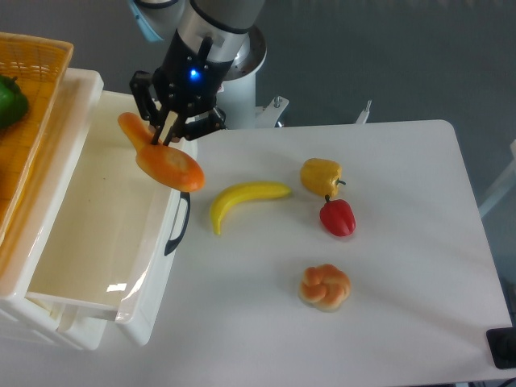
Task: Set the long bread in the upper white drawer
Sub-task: 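Lower the bread into the drawer and open the gripper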
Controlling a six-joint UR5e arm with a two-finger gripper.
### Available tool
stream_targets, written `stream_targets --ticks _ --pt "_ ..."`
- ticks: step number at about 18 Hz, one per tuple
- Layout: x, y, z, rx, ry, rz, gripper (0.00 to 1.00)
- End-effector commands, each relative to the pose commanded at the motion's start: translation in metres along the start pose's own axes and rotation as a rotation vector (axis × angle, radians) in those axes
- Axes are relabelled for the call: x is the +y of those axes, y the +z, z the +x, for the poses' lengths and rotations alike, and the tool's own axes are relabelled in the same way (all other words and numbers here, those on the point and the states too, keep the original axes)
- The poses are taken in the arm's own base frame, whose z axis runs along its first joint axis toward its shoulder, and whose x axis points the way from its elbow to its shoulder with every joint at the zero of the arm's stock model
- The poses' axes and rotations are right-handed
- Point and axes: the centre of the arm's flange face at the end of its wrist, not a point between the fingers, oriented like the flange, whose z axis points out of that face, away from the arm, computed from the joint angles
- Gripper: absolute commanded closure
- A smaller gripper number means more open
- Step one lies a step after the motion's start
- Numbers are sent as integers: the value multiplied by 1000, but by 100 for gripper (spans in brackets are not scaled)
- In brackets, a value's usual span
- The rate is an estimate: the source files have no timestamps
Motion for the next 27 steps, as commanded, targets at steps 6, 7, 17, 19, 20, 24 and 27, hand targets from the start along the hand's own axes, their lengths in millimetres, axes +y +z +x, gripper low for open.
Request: stream_targets --ticks 6,7,17,19,20,24,27 --pt "-6 19 6 11 17 -32 100" --pt "-8 24 7 15 20 -38 99" --pt "-22 60 7 43 42 -80 84" --pt "-26 67 9 39 51 -77 78" --pt "-27 69 9 41 54 -77 71" --pt "-30 70 12 32 76 -64 50" --pt "-30 68 13 30 81 -60 46"
